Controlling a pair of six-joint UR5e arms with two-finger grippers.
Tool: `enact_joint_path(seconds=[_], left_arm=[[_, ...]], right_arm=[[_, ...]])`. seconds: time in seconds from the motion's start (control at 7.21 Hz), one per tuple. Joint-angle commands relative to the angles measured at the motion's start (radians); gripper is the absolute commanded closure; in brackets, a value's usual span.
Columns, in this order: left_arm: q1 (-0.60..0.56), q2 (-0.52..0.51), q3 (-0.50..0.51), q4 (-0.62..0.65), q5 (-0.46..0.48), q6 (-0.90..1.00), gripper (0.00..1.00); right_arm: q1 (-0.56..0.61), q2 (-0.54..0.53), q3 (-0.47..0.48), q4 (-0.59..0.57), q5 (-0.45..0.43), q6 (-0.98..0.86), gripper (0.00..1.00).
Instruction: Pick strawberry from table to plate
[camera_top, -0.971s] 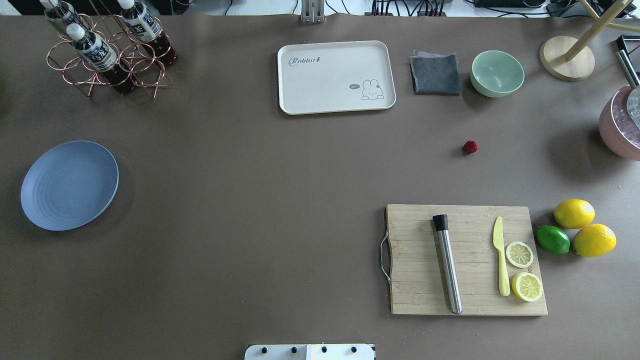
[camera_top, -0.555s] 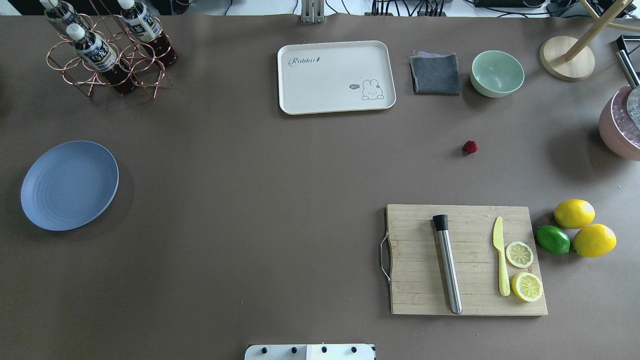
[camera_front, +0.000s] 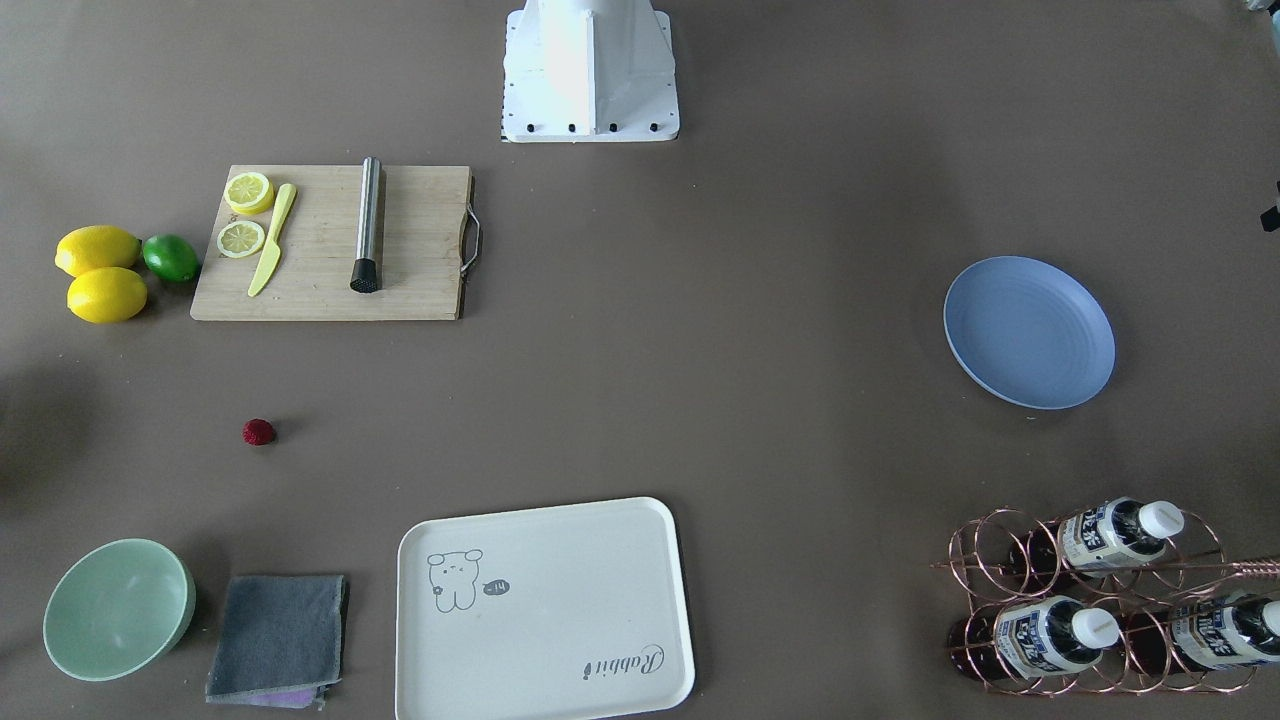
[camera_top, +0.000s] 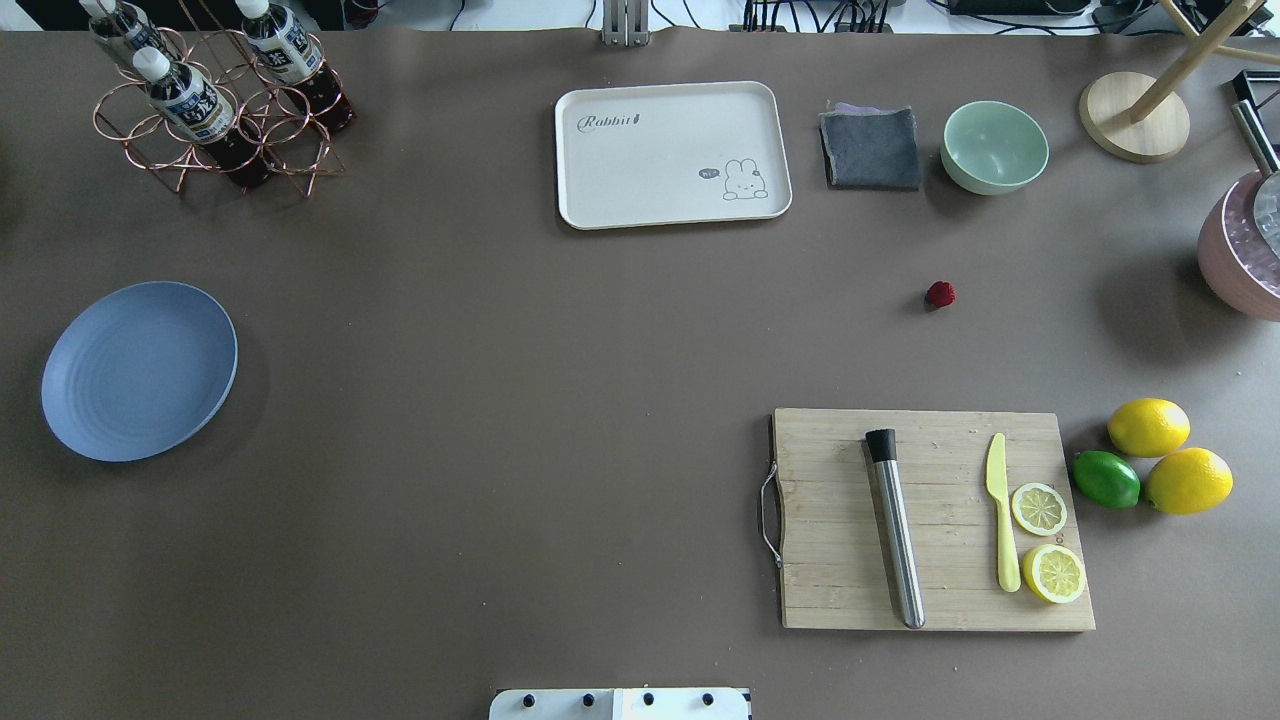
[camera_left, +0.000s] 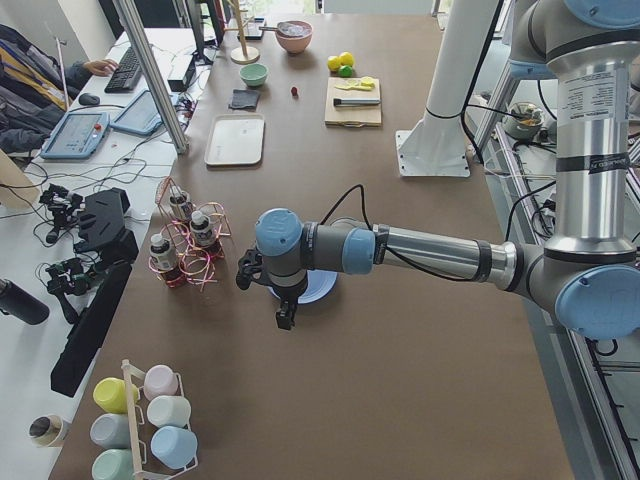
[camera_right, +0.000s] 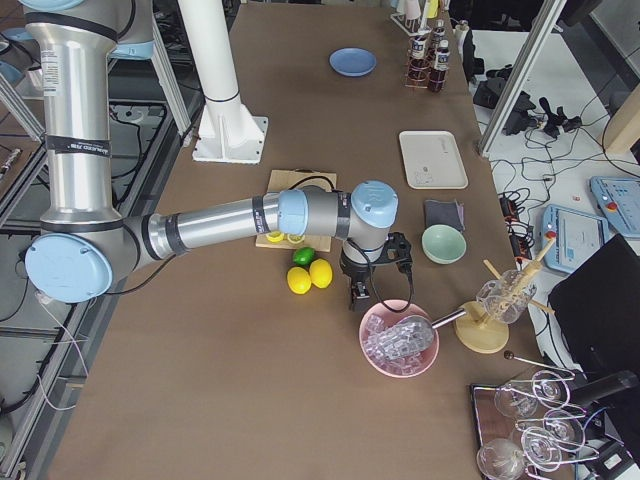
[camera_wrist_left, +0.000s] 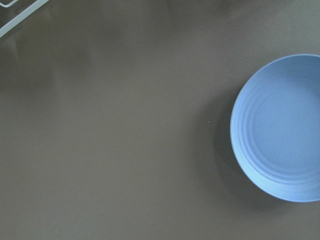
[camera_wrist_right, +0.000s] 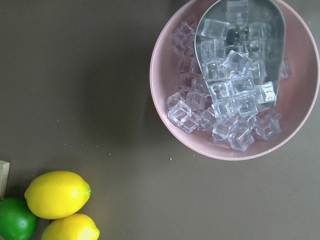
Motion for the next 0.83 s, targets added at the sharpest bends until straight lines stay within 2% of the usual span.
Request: enact_joint_path(seconds=[0.0, 0.14, 0.28, 0.55, 0.69], left_arm=[[0.107, 0.003, 0.141, -0.355, -0.014, -0.262, 0.02], [0.164, 0.016, 0.18, -0.53, -0.008, -0.374, 0.02], [0.218, 0.006, 0.219, -0.582, 0.024, -0.471, 0.02], [0.27, -0.012, 0.224, -0.59, 0.026, -0.507, 0.05], [0.301, -0.028, 0.224, -0.591, 0.026, -0.565, 0.1]], right_arm=[[-0.007, 0.0, 0.001, 0.0, 0.005, 0.0, 0.0], [-0.013, 0.0, 0.003, 0.0, 0.008, -0.002, 0.0], [-0.018, 0.0, 0.006, 0.0, 0.008, -0.002, 0.0], [-0.027, -0.005, 0.002, 0.037, 0.008, 0.0, 0.0], [-0.035, -0.005, 0.0, 0.037, 0.01, 0.002, 0.0]])
